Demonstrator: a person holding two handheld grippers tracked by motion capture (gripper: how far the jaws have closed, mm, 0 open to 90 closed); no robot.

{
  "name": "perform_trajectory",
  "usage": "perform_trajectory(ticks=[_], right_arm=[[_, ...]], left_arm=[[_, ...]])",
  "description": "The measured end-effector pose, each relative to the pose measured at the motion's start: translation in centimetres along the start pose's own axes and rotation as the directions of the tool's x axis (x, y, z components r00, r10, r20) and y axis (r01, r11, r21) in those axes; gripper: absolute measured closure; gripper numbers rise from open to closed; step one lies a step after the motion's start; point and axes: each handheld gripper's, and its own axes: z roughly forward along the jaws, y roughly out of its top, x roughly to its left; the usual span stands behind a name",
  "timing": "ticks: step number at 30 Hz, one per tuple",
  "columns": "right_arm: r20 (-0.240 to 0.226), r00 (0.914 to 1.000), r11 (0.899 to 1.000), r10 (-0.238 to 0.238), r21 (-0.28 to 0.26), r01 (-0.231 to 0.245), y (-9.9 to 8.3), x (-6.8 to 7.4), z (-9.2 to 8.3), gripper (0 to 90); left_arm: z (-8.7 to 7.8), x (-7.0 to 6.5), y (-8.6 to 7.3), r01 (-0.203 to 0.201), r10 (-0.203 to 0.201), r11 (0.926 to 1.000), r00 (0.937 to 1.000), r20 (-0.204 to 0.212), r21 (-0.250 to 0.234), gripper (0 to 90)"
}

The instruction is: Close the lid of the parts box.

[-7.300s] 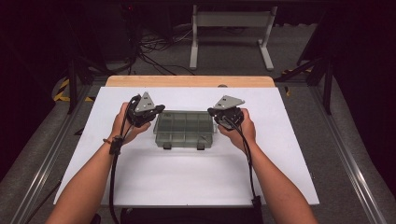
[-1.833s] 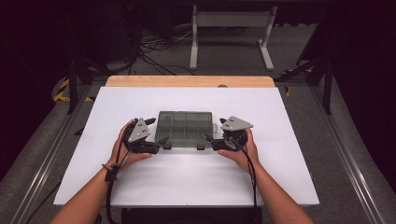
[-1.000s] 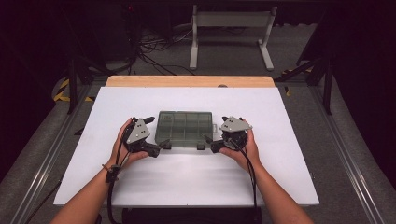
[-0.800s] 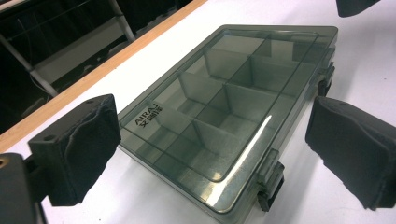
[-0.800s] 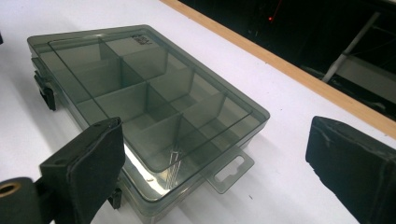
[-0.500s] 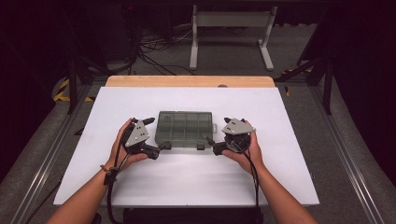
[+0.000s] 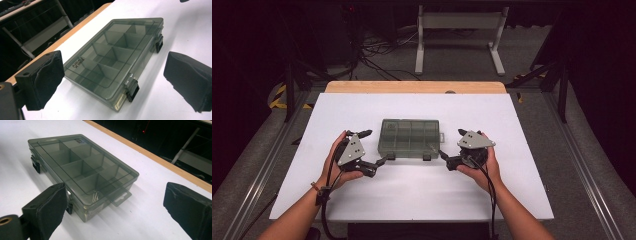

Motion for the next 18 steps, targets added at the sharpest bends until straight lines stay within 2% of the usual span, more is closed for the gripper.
perform_trajectory(ticks=[6, 7, 18], right_arm=[[0.009, 1.0000, 1.000, 0.002, 0.006, -0.002, -0.5, -0.2, -0.9, 6.0], [0.011, 0.9999, 1.000, 0.000, 0.006, 0.000, -0.6, -0.2, -1.0, 6.0], [0.041, 0.9987, 0.999, -0.030, 0.012, 0.030, -1.4, -0.2, -2.7, 6.3]], left_arm=[[-1.0, -0.2, -0.3, 0.006, -0.007, 0.9999, 0.9999, -0.011, -0.013, 4.0], [-1.2, -0.3, -0.3, -0.011, 0.011, 0.9999, 0.9999, -0.013, -0.005, 4.0], [-2.6, -0.6, -1.3, 0.002, -0.002, 1.0000, 0.9998, -0.017, 0.000, 3.8]])
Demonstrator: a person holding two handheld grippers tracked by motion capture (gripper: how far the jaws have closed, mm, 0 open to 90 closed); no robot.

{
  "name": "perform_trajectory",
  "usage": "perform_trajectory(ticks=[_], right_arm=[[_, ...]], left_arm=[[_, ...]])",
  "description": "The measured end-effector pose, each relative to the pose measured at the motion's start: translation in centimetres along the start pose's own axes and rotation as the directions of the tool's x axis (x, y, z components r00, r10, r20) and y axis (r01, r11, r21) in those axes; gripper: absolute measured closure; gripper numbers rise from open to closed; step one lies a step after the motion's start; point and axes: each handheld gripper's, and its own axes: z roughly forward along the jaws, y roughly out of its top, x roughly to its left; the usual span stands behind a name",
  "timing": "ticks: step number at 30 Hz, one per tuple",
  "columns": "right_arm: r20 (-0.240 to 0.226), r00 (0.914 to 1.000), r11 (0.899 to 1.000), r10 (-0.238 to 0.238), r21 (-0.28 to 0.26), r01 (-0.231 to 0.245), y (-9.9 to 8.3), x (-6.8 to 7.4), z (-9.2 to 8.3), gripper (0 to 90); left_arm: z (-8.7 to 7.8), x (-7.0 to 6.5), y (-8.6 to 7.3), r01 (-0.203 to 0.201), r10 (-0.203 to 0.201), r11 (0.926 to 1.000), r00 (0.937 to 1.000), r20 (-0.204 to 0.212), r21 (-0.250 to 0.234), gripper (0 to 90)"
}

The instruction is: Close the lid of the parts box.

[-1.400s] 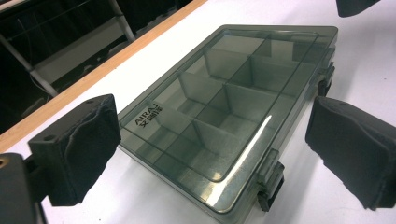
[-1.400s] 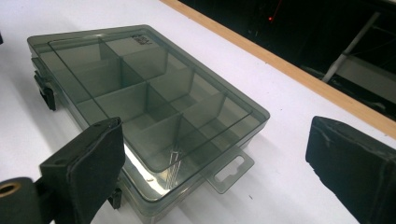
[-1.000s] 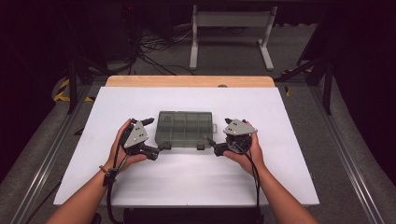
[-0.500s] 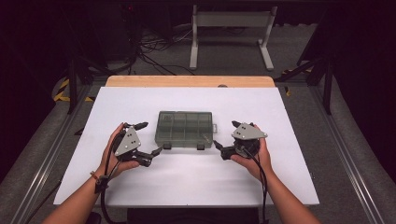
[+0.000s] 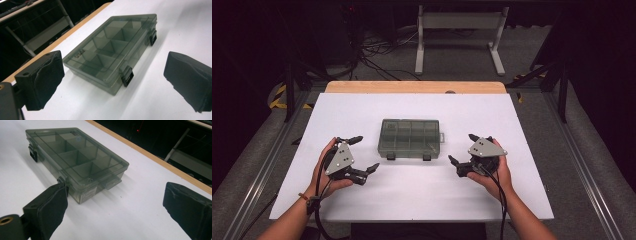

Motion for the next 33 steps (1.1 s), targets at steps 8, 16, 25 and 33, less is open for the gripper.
perform_trajectory(ticks=[8, 16, 25, 33], right_arm=[[0.004, 0.9999, 1.000, -0.012, -0.009, 0.012, -0.9, 0.1, -1.1, 6.3], [0.018, 0.9998, 1.000, -0.008, -0.006, 0.008, -2.5, -0.1, -2.1, 6.3], [0.033, 0.9994, 1.000, 0.009, 0.005, -0.009, -4.0, -0.3, -3.3, 6.2], [0.049, 0.9986, 1.000, 0.023, -0.013, -0.023, -5.1, 0.0, -4.1, 5.6]], left_arm=[[-0.9, -0.1, -0.6, 0.001, -0.001, 0.9999, 0.9999, -0.013, 0.010, 4.1], [-1.6, -0.3, -1.6, 0.011, -0.010, 0.9998, 0.9996, -0.027, 0.018, 4.4], [-2.4, -0.8, -2.5, 0.029, -0.028, 0.9993, 0.9993, -0.023, 0.022, 5.1], [-2.7, -1.4, -3.3, 0.048, -0.048, 0.9985, 0.9986, -0.025, 0.027, 5.2]])
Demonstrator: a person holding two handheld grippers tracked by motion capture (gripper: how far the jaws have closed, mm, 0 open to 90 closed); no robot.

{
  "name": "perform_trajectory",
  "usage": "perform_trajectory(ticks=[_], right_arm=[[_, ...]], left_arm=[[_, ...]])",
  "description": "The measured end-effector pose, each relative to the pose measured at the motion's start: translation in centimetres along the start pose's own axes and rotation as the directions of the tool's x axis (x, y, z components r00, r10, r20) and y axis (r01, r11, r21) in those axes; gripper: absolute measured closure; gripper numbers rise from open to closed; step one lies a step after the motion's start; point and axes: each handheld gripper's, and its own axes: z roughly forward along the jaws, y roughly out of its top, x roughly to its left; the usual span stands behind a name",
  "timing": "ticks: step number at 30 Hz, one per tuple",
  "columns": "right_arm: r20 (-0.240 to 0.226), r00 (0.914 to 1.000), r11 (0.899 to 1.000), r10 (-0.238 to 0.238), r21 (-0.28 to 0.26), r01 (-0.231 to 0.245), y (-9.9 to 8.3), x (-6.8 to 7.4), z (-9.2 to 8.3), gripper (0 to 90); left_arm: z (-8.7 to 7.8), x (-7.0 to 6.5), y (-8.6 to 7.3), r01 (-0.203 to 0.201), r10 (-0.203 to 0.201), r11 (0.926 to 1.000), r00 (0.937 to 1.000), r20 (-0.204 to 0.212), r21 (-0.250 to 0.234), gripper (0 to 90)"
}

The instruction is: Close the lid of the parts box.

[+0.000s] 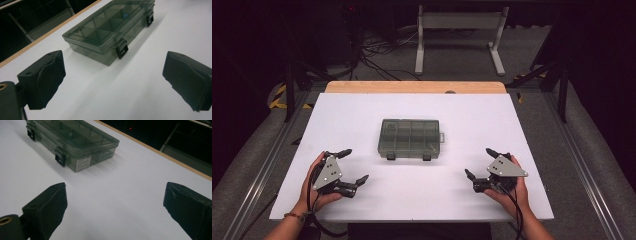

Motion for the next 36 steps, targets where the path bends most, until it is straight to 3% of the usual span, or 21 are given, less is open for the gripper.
perform_trajectory(ticks=[4, 9, 22, 36], right_arm=[[0.011, 0.9997, 1.000, -0.020, 0.005, 0.020, -0.50, 0.41, -0.14, 5.4], [-0.002, 1.0000, 1.000, 0.002, -0.010, -0.002, -0.53, 0.52, -0.18, 4.5], [0.001, 0.9999, 0.999, 0.012, -0.034, -0.012, -0.42, 0.46, -0.54, 4.6], [0.005, 0.9998, 1.000, 0.017, -0.025, -0.017, -0.41, 0.61, -0.29, 4.6]], left_arm=[[-0.23, -0.18, -0.65, 0.021, -0.021, 0.9998, 0.9998, -0.003, 0.000, 5.2], [-0.23, -0.38, -0.80, 0.033, -0.033, 0.9994, 0.9994, -0.001, -0.008, 5.1], [-0.11, -0.51, -0.65, 0.032, -0.032, 0.9993, 0.9994, 0.010, -0.018, 5.2], [-0.12, -0.41, -0.73, 0.039, -0.039, 0.9990, 0.9992, 0.013, -0.019, 5.3]])
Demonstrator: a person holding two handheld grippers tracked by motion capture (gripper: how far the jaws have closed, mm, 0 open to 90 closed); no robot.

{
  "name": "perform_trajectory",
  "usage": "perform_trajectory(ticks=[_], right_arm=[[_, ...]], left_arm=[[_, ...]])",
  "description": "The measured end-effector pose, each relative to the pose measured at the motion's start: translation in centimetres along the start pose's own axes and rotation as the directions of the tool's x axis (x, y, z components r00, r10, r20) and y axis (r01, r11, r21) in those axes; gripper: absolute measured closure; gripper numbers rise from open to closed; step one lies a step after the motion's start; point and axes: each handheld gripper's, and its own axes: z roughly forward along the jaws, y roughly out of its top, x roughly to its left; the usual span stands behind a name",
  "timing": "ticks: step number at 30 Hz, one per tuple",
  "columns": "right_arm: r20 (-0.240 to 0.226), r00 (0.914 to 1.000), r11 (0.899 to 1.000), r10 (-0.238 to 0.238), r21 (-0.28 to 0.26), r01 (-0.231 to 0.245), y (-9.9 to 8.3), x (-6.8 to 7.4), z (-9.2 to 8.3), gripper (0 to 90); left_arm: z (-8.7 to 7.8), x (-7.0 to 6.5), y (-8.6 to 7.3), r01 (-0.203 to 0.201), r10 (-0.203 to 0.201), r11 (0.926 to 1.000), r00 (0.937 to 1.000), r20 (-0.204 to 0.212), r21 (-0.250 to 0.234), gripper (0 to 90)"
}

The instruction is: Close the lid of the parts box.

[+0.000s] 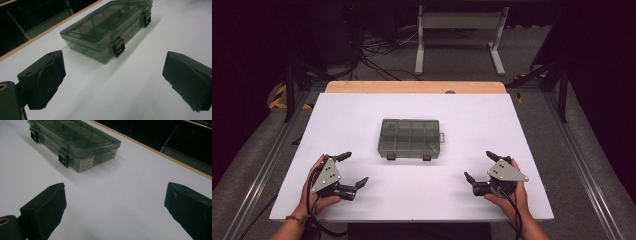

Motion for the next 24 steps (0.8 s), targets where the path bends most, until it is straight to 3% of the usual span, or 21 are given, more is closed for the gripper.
perform_trajectory(ticks=[24], right_arm=[[0.003, 1.0000, 1.000, -0.008, -0.012, 0.008, 0.08, -0.15, -0.18, 4.6]], left_arm=[[0.18, 0.15, 0.02, -0.010, 0.010, 0.9999, 0.9999, -0.003, 0.006, 5.2]])
